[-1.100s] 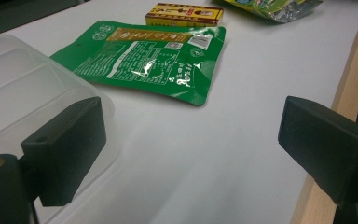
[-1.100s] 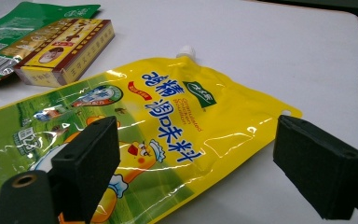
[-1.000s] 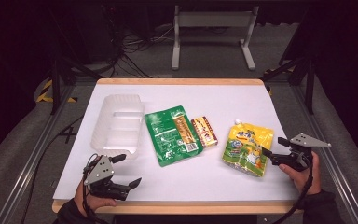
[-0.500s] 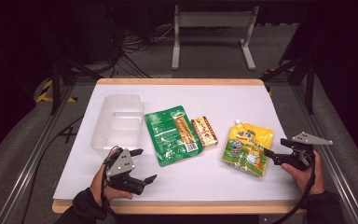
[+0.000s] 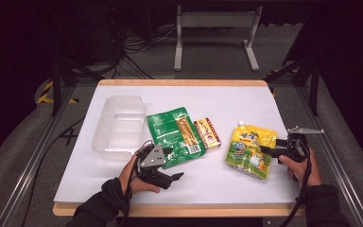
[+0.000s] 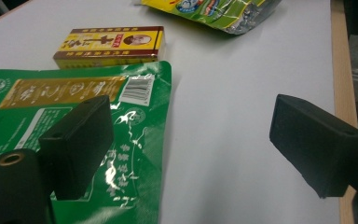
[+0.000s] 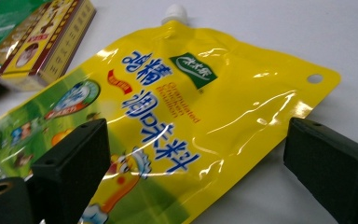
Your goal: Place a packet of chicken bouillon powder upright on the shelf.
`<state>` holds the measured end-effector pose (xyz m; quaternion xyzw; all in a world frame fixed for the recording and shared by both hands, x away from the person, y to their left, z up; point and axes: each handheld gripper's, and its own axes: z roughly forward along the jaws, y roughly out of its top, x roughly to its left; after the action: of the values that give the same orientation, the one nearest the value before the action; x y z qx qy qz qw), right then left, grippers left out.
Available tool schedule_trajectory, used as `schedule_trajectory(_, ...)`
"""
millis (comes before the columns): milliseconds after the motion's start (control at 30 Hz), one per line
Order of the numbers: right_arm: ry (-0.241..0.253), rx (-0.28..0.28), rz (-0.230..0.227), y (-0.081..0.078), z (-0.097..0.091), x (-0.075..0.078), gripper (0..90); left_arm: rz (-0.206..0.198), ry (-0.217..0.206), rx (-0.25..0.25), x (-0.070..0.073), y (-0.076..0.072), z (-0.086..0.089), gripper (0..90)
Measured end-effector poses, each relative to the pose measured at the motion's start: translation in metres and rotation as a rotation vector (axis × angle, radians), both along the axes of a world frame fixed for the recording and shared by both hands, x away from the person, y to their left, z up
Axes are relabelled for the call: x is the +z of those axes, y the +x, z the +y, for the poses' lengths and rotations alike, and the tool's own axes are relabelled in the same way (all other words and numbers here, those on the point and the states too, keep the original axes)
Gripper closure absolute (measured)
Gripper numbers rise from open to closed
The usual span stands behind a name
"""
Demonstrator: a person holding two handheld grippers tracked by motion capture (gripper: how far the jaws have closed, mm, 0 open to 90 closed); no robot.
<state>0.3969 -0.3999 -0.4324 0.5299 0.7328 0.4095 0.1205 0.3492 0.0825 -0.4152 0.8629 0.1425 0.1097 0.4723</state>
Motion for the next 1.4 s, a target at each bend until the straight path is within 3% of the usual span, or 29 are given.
schedule_trajectory(167, 0.056, -0.04, 0.017, 0.013, -0.006, -0.002, 7.1, 0.008, 0.0, -0.017, -0.002, 0.005, -0.006, 16.6)
schedule_trajectory(233, 0.029, -0.046, 0.032, 0.016, -0.006, -0.004, 8.0, 0.012, -0.003, -0.017, -0.003, 0.005, -0.006, 18.2)
schedule_trajectory(433, 0.042, -0.047, 0.035, 0.016, -0.007, -0.005, 10.0, 0.032, -0.017, -0.017, -0.006, 0.005, -0.001, 21.2)
schedule_trajectory(467, 0.07, -0.031, 0.033, 0.015, -0.007, -0.006, 15.6, 0.034, -0.013, -0.016, -0.007, 0.004, 0.0, 21.7)
schedule_trajectory(500, 0.07, -0.031, 0.033, 0.015, -0.007, -0.006, 15.6, 0.034, -0.013, -0.016, -0.007, 0.004, 0.0, 22.2)
schedule_trajectory(633, 0.103, -0.002, 0.032, 0.013, -0.007, -0.008, 30.2, 0.036, 0.002, -0.025, -0.009, 0.003, 0.0, 23.2)
schedule_trajectory(667, 0.121, 0.009, 0.04, 0.012, -0.009, -0.008, 39.8, 0.035, 0.007, -0.027, -0.009, 0.003, 0.0, 24.3)
schedule_trajectory(733, 0.126, 0.016, 0.045, 0.012, -0.01, -0.009, 44.3, 0.04, 0.004, -0.026, -0.01, 0.003, 0.0, 24.3)
schedule_trajectory(867, 0.127, 0.044, 0.049, 0.01, -0.008, -0.008, 70.9, 0.043, 0.007, -0.028, -0.011, 0.003, 0.0, 24.1)
schedule_trajectory(933, 0.129, 0.056, 0.051, 0.009, -0.008, -0.009, 74.4, 0.044, 0.008, -0.017, -0.011, 0.004, 0.0, 24.4)
schedule_trajectory(1000, 0.128, 0.07, 0.042, 0.008, -0.006, -0.008, 82.9, 0.054, -0.001, -0.011, -0.011, 0.004, 0.001, 24.6)
schedule_trajectory(1033, 0.113, 0.086, 0.01, 0.006, -0.004, -0.006, 90.0, 0.056, -0.003, -0.009, -0.011, 0.005, 0.001, 24.6)
schedule_trajectory(1233, 0.076, 0.11, -0.036, -0.002, 0.001, 0.0, 90.0, 0.075, -0.021, 0.001, -0.011, 0.006, 0.002, 24.4)
schedule_trajectory(1267, 0.077, 0.117, -0.07, -0.007, 0.001, 0.004, 90.0, 0.072, -0.02, 0.002, -0.01, 0.006, 0.002, 24.2)
schedule_trajectory(1333, 0.078, 0.121, -0.087, -0.009, 0.001, 0.006, 90.0, 0.078, -0.022, 0.005, -0.01, 0.006, 0.002, 24.1)
schedule_trajectory(1367, 0.069, 0.132, -0.124, -0.014, 0.002, 0.01, 90.0, 0.077, -0.022, 0.011, -0.01, 0.007, 0.002, 24.0)
schedule_trajectory(1400, 0.069, 0.132, -0.124, -0.014, 0.002, 0.01, 90.0, 0.077, -0.022, 0.011, -0.01, 0.007, 0.002, 23.6)
